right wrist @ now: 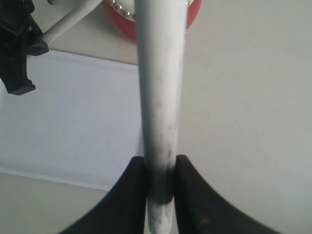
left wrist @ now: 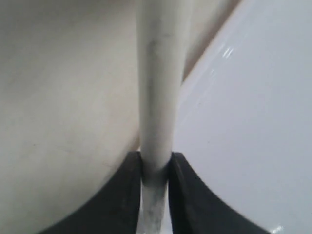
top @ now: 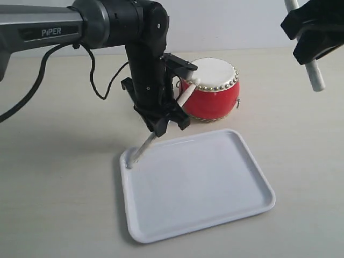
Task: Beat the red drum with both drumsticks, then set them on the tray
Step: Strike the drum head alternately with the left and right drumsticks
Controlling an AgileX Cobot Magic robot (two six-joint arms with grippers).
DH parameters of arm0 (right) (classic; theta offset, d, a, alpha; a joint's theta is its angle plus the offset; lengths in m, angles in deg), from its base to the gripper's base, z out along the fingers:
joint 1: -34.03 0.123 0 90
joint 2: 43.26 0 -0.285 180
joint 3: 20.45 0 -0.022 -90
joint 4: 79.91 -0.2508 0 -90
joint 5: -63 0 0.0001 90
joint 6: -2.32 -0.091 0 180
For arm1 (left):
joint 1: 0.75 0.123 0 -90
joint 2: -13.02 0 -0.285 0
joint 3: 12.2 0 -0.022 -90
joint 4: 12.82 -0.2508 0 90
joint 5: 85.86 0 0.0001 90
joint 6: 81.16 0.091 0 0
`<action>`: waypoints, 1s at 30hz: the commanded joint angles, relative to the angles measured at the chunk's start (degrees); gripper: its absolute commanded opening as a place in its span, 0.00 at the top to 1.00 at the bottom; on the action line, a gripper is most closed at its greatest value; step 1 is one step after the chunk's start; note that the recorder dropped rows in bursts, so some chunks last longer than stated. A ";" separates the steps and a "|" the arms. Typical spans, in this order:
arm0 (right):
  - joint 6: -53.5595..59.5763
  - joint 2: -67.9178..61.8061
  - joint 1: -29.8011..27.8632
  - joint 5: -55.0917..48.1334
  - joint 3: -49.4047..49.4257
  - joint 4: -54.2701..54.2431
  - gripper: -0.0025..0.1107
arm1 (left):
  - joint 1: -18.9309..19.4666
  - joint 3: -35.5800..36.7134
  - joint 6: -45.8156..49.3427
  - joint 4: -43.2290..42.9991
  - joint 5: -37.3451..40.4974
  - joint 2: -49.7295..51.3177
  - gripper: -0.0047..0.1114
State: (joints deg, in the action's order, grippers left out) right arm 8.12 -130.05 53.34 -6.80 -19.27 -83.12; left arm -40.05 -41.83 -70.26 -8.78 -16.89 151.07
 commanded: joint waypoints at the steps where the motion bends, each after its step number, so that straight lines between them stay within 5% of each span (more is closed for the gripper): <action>1: 0.07 0.05 0.09 1.20 -0.41 -0.03 0.98 | -0.08 -4.59 -0.29 -0.22 0.98 -0.33 0.96; 18: 6.52 -32.16 0.09 -0.16 -0.18 -10.09 0.98 | -0.08 -7.42 -3.58 0.02 0.98 -15.94 0.96; 30: 1.75 -22.62 0.09 -0.16 -0.34 -2.59 0.98 | -0.08 -7.15 -3.46 0.02 0.98 -11.91 0.96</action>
State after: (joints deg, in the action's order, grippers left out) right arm 12.97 -157.97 53.34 -6.94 -19.27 -90.41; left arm -40.05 -49.03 -73.22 -8.78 -15.68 137.11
